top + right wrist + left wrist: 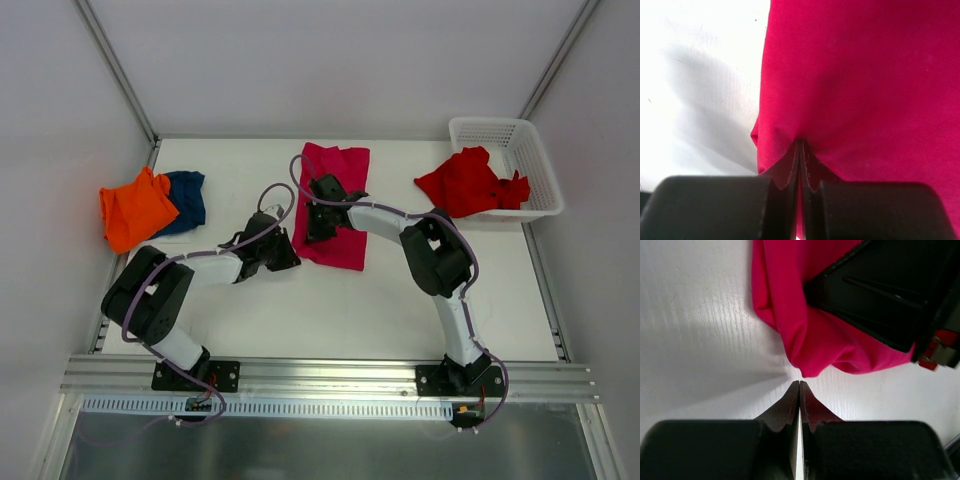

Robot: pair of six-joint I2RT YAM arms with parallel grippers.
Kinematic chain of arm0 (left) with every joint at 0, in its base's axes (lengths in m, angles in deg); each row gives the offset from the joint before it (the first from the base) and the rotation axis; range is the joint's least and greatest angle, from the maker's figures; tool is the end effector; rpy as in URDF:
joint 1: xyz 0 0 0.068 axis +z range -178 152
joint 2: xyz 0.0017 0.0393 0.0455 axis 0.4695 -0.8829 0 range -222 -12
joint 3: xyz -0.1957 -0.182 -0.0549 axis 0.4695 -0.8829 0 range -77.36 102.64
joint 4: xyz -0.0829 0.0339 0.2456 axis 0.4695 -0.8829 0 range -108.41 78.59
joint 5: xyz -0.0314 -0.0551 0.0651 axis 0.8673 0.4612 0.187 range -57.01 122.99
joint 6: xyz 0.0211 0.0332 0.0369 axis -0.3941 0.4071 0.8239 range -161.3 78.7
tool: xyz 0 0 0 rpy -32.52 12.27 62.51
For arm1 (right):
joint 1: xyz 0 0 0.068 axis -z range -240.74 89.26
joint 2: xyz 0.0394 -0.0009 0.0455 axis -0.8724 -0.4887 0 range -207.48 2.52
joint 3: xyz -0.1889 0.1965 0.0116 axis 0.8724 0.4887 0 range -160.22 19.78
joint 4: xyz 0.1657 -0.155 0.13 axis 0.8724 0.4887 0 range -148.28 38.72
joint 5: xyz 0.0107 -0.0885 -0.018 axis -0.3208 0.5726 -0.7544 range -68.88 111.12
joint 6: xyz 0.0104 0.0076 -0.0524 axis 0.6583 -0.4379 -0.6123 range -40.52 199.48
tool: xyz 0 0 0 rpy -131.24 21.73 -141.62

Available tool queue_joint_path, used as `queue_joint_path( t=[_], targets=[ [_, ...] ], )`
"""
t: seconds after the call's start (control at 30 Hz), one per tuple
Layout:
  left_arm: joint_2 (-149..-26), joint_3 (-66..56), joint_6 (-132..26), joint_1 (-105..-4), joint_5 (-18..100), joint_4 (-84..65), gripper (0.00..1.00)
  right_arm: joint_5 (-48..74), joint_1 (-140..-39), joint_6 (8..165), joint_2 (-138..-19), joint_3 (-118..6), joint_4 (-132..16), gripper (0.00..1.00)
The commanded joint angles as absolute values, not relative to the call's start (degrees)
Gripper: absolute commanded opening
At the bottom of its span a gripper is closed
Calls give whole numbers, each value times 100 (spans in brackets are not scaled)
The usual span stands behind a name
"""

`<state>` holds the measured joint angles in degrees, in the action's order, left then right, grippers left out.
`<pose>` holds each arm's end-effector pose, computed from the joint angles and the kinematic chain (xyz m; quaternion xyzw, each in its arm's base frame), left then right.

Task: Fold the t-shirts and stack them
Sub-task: Fold the tshirt

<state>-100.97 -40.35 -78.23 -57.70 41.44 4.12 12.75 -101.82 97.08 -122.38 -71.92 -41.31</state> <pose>0.2591 -0.1537 0.1567 -0.0230 0.8906 -0.3018 0.3395 0.3576 0.3186 0.1621 -0.2151 0.9131 0.2263 0.2624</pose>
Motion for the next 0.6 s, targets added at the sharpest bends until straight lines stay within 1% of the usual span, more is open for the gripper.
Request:
queue_joint_path(
  t=[0.0,0.27,0.57],
  targets=[
    [-10375,-3720,-7804,-5833,4046,406,0,1444,-10258,9732,-12527,-7216,-3815,1],
    [-10964,-3114,-7716,-5833,3907,353,0,1531,-10258,9679,-12439,-7075,-3780,0],
    [-10798,-2438,-7382,-5832,3678,-191,0,1672,-10258,9556,-12334,-6943,-3639,1]
  ],
)
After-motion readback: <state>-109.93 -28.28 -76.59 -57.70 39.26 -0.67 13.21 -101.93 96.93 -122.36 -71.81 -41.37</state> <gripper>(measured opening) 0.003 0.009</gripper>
